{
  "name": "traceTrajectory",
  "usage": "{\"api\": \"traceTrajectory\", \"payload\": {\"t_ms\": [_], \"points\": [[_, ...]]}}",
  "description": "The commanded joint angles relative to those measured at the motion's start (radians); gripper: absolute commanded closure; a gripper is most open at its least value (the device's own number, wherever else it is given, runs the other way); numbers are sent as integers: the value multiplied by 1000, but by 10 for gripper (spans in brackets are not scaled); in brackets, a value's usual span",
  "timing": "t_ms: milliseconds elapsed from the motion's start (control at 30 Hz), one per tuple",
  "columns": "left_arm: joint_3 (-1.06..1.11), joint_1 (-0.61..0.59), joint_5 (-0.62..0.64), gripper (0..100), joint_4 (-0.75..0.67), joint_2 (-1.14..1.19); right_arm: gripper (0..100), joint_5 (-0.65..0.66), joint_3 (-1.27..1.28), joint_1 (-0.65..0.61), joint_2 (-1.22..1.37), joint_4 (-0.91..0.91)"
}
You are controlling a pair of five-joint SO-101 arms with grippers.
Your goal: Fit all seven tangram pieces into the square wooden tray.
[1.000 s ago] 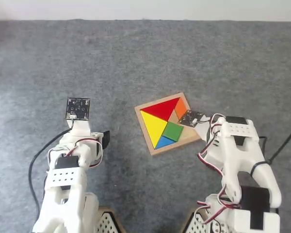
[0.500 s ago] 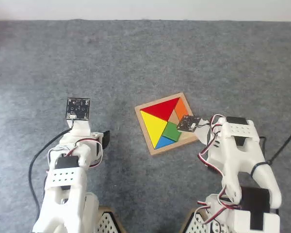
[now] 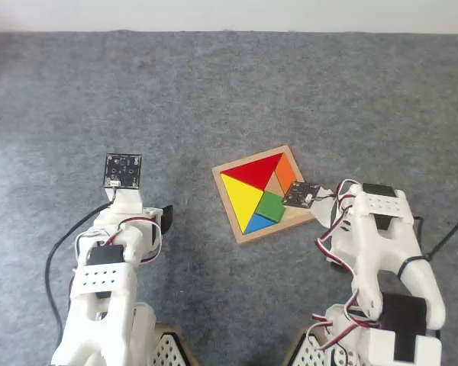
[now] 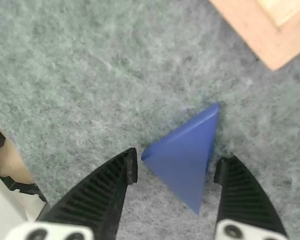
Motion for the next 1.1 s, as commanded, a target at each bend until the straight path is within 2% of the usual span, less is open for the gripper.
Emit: {"api": "traceTrajectory", "payload": {"t_ms": [0, 333, 500, 933, 1067], "points": [[-8, 3, -6, 731, -12, -11, 735, 9, 3, 21, -7, 7], [-8, 3, -6, 731, -12, -11, 741, 9, 5, 21, 2, -1], [-8, 3, -5, 731, -12, -11, 822, 9, 6, 21, 4, -2], [-8, 3, -5, 731, -12, -11, 822, 12, 6, 21, 2, 8], [-8, 3, -6, 731, -12, -11, 797, 89, 26, 21, 2, 22]]}}
